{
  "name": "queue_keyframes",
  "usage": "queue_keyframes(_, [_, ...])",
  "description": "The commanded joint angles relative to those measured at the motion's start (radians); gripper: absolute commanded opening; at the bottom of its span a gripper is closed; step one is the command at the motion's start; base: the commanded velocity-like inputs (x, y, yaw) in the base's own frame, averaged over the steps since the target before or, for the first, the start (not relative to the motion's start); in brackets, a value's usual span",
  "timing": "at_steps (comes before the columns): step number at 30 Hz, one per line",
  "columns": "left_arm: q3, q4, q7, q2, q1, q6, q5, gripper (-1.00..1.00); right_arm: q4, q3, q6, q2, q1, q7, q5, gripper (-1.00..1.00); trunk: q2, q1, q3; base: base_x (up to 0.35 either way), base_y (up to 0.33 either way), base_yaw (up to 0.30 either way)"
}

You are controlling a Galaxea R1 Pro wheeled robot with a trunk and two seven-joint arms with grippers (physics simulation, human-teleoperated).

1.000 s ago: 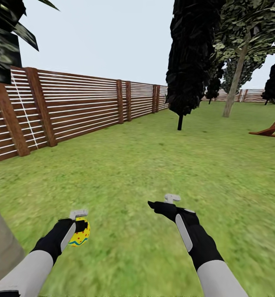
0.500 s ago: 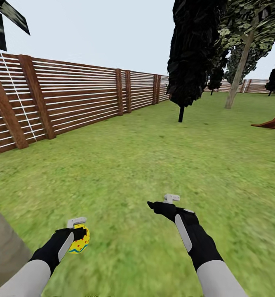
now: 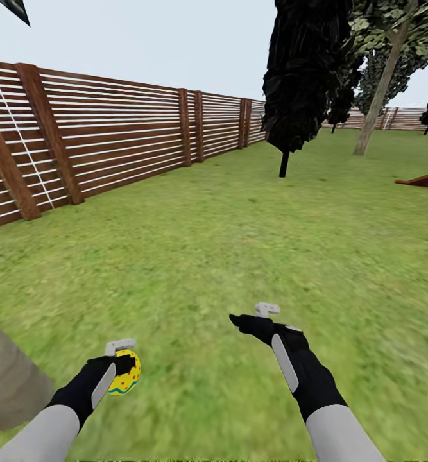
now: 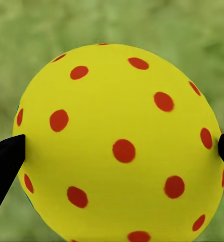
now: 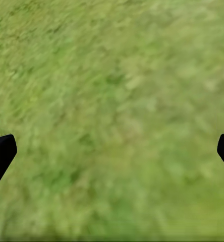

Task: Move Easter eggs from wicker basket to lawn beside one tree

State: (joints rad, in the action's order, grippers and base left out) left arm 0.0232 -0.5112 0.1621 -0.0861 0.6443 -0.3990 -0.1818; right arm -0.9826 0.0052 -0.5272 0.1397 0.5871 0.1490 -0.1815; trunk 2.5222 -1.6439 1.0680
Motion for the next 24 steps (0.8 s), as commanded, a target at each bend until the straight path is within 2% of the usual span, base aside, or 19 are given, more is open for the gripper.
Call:
queue_keyframes(1, [-0.001, -0.002, 0.005, 0.0, 0.0, -0.004, -0.01, -1.0, -0.001, -0.001, -0.005, 0.0, 0.0, 0.0, -0.004, 1.0, 0.001, 0.0, 0.005, 0.0, 0.0, 0.0])
queue_keyframes(11, [-0.004, -0.003, -0.01, 0.001, -0.007, -0.004, -0.01, -1.0, -0.001, 0.0, -0.005, 0.001, 0.0, 0.0, -0.004, 1.0, 0.003, -0.005, 0.044, 0.0, 0.0, 0.0])
queue_keyframes(15, [-0.004, -0.006, -0.049, 0.001, -0.024, -0.004, -0.011, -1.0, -0.001, -0.002, -0.005, 0.001, 0.0, 0.004, -0.004, 1.0, 0.004, -0.006, 0.059, 0.0, 0.0, 0.0])
queue_keyframes(21, [-0.003, -0.008, -0.061, 0.001, -0.027, -0.003, -0.013, -1.0, -0.002, -0.001, -0.005, 0.001, 0.0, 0.01, -0.004, 1.0, 0.005, -0.009, 0.082, 0.0, 0.0, -0.016])
queue_keyframes(24, [-0.003, -0.008, -0.06, 0.002, -0.028, -0.003, -0.013, -1.0, -0.002, -0.001, -0.005, 0.001, 0.0, 0.01, -0.004, 1.0, 0.006, -0.01, 0.083, 0.0, 0.0, -0.156])
